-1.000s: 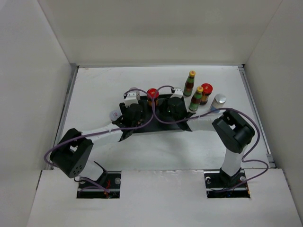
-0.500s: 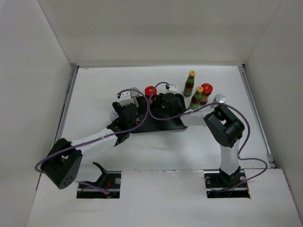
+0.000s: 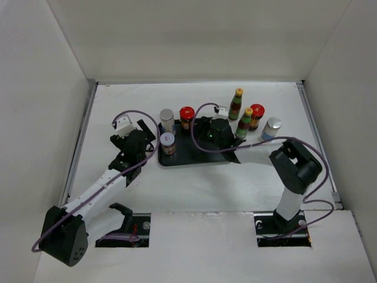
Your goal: Organize the condiment bottles
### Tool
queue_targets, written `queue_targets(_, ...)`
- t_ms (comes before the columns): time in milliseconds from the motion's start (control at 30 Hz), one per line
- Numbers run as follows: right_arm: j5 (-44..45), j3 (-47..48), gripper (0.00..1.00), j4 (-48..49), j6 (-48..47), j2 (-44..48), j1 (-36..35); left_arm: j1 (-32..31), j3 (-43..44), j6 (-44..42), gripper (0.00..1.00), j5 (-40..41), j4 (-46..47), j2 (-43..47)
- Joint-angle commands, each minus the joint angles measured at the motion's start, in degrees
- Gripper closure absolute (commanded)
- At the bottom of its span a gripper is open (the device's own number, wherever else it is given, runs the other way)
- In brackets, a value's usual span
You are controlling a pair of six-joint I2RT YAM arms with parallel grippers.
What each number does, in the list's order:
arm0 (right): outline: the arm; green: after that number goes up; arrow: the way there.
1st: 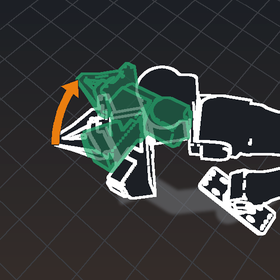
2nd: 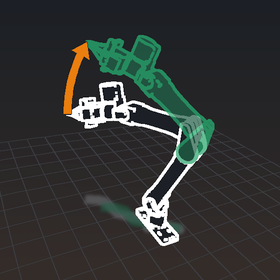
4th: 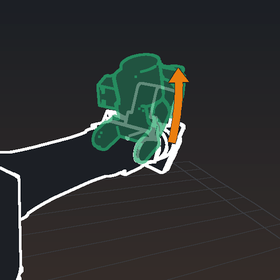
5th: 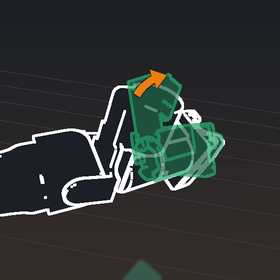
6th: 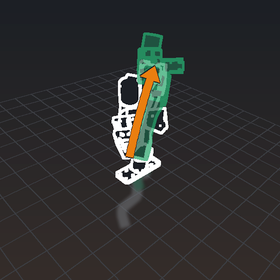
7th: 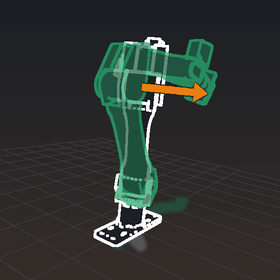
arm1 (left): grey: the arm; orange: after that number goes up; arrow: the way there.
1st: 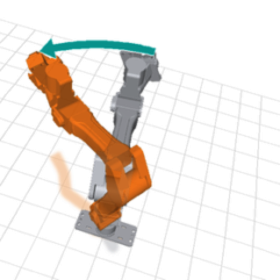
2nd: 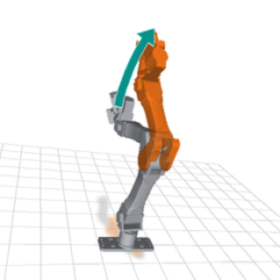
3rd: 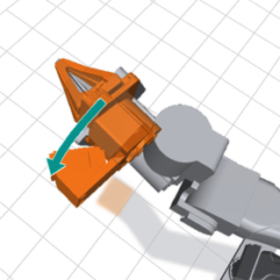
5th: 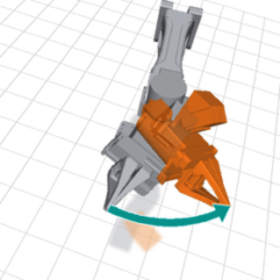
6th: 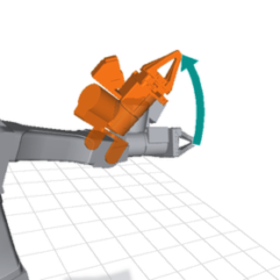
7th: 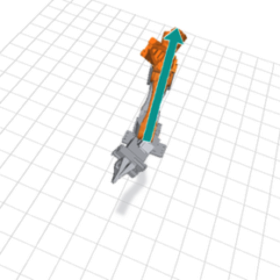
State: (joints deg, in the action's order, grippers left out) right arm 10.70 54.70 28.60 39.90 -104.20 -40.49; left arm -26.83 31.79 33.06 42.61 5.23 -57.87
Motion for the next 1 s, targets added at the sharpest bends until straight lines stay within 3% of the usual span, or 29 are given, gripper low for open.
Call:
queue_targets(0, 0.90, -4.23, 0.40, 5.15, 0.18, 8.21, -0.33, 2.44, -1.29, 2.54, 0.15, -5.33, -6.20, 1.70)
queue_targets(233, 0.29, -11.71, 0.37, 4.62, -0.96, 17.62, 0.10, 2.44, -0.50, 1.83, 0.15, -6.22, -5.85, -5.05)
queue_targets(433, -0.15, -17.16, 0.34, 4.01, -3.77, 25.18, 0.11, 3.85, -1.82, 1.57, 0.17, -7.80, 1.79, -9.01)
queue_targets(567, 0.55, -20.33, 0.32, 4.80, -4.74, 27.03, 0.11, 3.67, -0.59, 0.69, 0.37, -7.63, 2.06, -10.86)
queue_targets(800, -0.68, -22.09, 0.31, 4.97, -5.01, 29.67, 2.21, 3.85, -1.03, 0.60, 0.63, -7.37, -0.13, -8.85)
queue_targets(967, -1.38, -22.09, 0.31, 4.97, -5.01, 29.76, 2.22, 3.76, 0.19, -0.27, 0.69, -4.82, -3.21, 1.07)
